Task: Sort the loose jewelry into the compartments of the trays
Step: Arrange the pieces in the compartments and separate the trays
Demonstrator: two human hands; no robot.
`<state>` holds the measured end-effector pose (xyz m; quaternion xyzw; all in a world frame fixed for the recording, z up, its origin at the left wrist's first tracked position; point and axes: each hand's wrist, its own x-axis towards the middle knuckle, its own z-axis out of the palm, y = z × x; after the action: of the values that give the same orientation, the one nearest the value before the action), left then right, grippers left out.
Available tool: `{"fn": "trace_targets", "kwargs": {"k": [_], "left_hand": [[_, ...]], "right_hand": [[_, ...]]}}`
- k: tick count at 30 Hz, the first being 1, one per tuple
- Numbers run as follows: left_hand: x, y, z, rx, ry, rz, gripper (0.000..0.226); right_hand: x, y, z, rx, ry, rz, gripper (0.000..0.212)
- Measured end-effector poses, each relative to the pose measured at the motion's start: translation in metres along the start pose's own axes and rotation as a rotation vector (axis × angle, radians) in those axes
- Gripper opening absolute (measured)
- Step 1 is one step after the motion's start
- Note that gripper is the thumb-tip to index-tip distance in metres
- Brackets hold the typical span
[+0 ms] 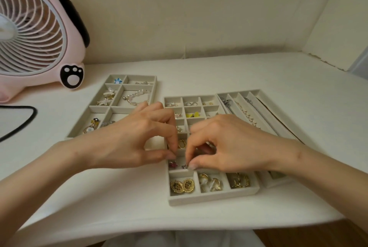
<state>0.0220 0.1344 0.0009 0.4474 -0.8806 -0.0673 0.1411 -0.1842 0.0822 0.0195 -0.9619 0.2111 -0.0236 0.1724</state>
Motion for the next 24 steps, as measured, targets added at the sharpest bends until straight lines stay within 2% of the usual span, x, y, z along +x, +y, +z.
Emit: {"fn": "trace_targets", "kwargs": {"k": [11, 24], "left_hand": [[0.000, -0.002, 0.001, -0.029, 0.035, -0.020, 0.014], [0.002, 0.000, 0.005, -0.064, 0.082, -0.078, 0.016]], "right_hand": [[0.008, 0.000, 0.000, 0.003, -0.062, 0.037, 0.010], [0.012, -0.002, 0.006, -0.142, -0.063, 0.006, 0.016]]}}
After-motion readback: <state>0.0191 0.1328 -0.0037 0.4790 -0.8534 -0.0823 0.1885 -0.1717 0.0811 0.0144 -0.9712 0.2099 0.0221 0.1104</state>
